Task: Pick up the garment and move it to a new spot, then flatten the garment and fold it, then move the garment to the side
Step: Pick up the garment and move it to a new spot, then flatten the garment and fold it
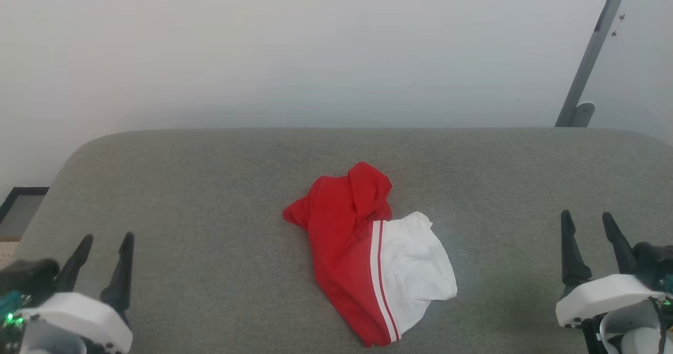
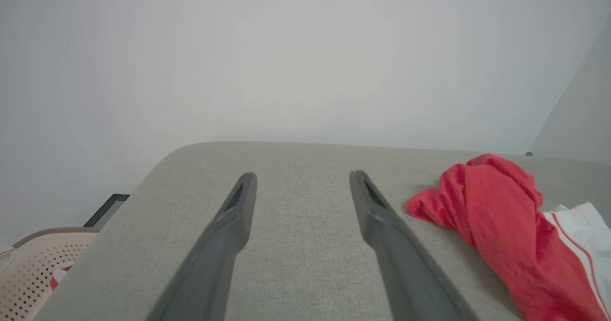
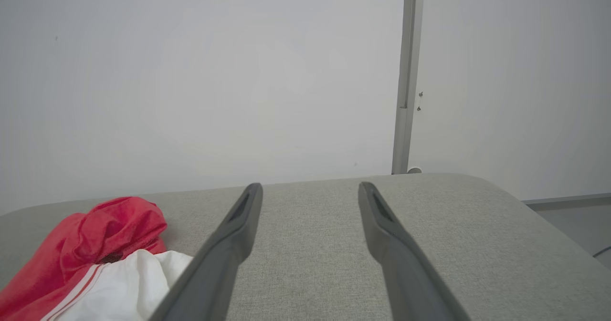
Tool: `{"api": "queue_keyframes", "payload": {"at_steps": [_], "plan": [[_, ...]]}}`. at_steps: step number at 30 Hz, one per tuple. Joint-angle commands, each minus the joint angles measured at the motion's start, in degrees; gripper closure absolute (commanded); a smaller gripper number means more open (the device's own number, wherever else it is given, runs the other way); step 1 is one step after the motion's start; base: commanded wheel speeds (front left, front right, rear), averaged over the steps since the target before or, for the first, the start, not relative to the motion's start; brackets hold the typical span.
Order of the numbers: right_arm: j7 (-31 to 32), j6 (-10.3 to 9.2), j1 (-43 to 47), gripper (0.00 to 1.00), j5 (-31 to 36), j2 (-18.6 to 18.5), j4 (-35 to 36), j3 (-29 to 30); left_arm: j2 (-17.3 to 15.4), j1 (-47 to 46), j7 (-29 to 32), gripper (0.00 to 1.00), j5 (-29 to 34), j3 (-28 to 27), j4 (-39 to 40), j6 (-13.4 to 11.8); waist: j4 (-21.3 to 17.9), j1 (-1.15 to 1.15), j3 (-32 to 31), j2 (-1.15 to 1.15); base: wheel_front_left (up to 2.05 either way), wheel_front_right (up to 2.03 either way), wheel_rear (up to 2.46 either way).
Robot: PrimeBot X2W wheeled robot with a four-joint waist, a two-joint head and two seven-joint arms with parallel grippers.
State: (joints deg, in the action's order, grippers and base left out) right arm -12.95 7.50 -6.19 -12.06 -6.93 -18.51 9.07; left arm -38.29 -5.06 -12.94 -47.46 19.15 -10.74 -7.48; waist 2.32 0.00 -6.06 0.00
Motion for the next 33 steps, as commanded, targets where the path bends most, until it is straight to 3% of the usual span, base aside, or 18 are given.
{"api": "queue_keyframes", "payload": {"at_steps": [1,16,22,33], "plan": [[-0.27,-0.02,0.4,0.0,-0.03,0.29,-0.02,-0.08,-0.34,1.21,-0.55,0.0,-0.44,-0.49,0.26,-0.18,0.1,0.0,0.03,0.0,0.0,0.0,0.0],[0.32,-0.02,0.9,0.0,-0.36,0.55,0.01,-1.09,0.23,3.49,-1.83,0.0,0.87,-1.66,1.78,-0.02,0.79,0.0,0.51,0.0,0.0,0.0,0.0],[2.51,-0.02,0.89,0.0,-2.06,-0.23,-0.21,-5.02,0.41,2.6,-1.44,0.0,1.1,-1.21,2.71,-0.4,2.45,0.0,1.26,0.0,0.0,0.0,0.0],[15.44,-0.02,-1.57,0.0,-7.27,-3.97,-4.69,-13.08,2.19,0.65,-0.45,0.0,2.18,1.18,4.71,-0.73,9.98,0.0,5.28,0.0,0.0,0.0,0.0]]}}
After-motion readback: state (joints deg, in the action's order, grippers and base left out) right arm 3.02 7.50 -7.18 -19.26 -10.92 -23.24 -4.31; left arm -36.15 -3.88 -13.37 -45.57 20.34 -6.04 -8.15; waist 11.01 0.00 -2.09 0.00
